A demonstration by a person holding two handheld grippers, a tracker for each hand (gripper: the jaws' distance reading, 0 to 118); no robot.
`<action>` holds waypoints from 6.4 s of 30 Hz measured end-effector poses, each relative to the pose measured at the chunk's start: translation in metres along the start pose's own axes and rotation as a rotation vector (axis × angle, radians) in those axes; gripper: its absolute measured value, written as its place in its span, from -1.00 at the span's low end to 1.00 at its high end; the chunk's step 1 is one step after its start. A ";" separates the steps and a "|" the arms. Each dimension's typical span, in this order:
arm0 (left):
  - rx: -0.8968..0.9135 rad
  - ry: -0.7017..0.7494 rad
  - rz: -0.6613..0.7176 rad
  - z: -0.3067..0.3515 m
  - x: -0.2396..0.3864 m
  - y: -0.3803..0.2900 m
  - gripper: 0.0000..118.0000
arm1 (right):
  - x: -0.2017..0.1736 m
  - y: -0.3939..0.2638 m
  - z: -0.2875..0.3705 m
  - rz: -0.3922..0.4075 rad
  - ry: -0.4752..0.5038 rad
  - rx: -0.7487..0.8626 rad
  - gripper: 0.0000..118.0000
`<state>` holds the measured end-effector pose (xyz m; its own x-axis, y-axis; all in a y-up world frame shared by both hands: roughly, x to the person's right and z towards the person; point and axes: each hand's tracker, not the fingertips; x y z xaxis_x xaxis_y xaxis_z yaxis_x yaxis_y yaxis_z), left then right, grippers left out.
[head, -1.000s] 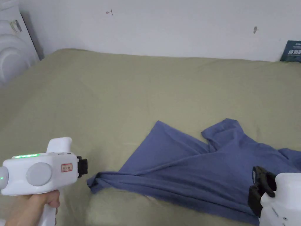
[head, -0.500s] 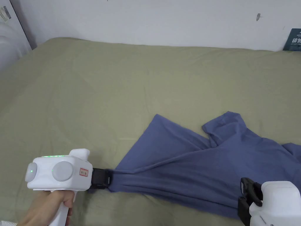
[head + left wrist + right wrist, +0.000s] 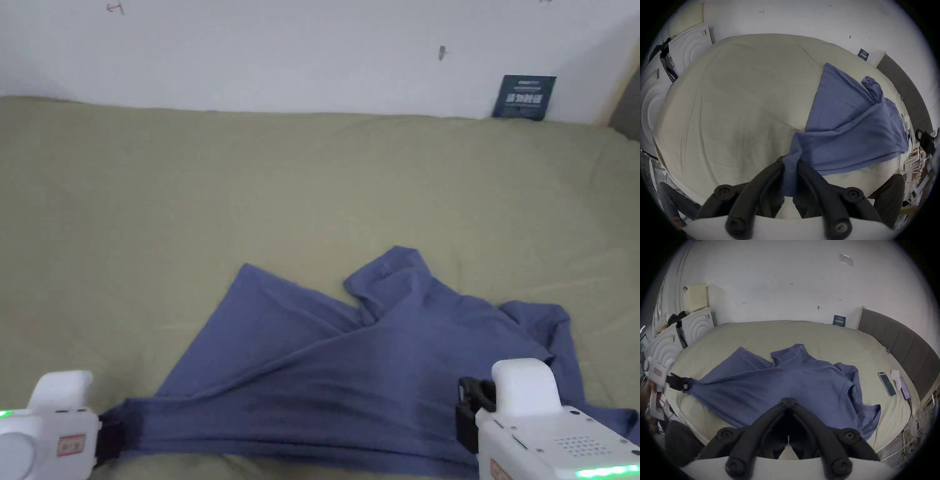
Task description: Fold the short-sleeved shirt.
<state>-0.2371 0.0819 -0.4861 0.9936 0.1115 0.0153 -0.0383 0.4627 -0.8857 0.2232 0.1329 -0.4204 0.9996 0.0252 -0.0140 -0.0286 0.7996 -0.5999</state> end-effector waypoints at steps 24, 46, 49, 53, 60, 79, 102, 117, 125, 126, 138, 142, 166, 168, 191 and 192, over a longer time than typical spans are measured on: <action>0.007 0.006 -0.031 0.004 0.010 -0.001 -0.91 | 0.094 0.130 -0.290 0.185 0.035 -0.584 0.80; 0.371 -0.038 -0.039 0.138 0.042 0.077 -0.91 | 0.095 0.240 0.064 0.141 0.072 0.084 -0.95; 0.468 -0.037 -0.063 0.178 0.059 0.108 -0.91 | 0.109 0.258 0.117 0.126 0.046 0.177 -0.95; 0.549 -0.011 -0.073 0.226 0.075 0.154 -0.91 | 0.123 0.278 0.166 0.105 -0.024 0.288 -0.95; 0.602 0.067 -0.097 0.286 0.092 0.226 -0.91 | 0.148 0.310 0.183 0.007 -0.040 0.376 -0.95; 0.671 0.233 -0.084 0.311 0.113 0.320 -0.91 | 0.131 0.419 0.128 -0.017 -0.086 0.482 -0.95; 0.704 0.321 -0.036 0.180 0.138 0.458 -0.91 | 0.130 0.552 -0.018 0.020 -0.166 0.511 -0.95; 0.396 0.264 -0.120 -0.026 0.111 0.356 -0.91 | 0.148 0.336 -0.138 -0.058 -0.040 0.176 -0.94; 0.299 0.215 -0.142 -0.032 0.078 0.214 -0.91 | 0.130 0.179 -0.086 -0.054 0.023 0.047 -0.94; 0.276 0.212 -0.163 -0.030 0.074 0.195 -0.91 | 0.129 0.160 -0.074 -0.058 0.042 0.039 -0.94; 0.197 0.140 -0.044 0.003 0.017 0.027 -0.91 | 0.116 -0.015 0.039 -0.144 0.080 -0.076 -0.94; 0.217 0.141 -0.033 0.023 0.013 -0.011 -0.91 | 0.117 -0.042 0.059 -0.190 0.085 -0.090 -0.94; 0.394 0.143 -0.022 0.090 0.035 -0.043 0.83 | 0.102 -0.037 0.085 -0.224 0.000 0.009 0.79; 0.465 0.129 -0.005 0.104 0.040 -0.044 0.12 | 0.096 -0.033 0.094 -0.205 -0.005 0.067 0.35; 0.221 0.149 0.001 0.070 -0.006 -0.049 0.91 | 0.092 -0.047 0.071 -0.165 0.013 0.005 -0.96; 0.184 0.181 -0.027 0.030 0.009 -0.054 0.86 | 0.093 -0.048 0.067 -0.169 0.016 -0.007 -0.96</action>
<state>-0.2296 0.0842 -0.4241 0.9967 -0.0544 -0.0597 -0.0134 0.6173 -0.7866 0.3172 0.1376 -0.3390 0.9900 -0.1190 0.0752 0.1402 0.7872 -0.6006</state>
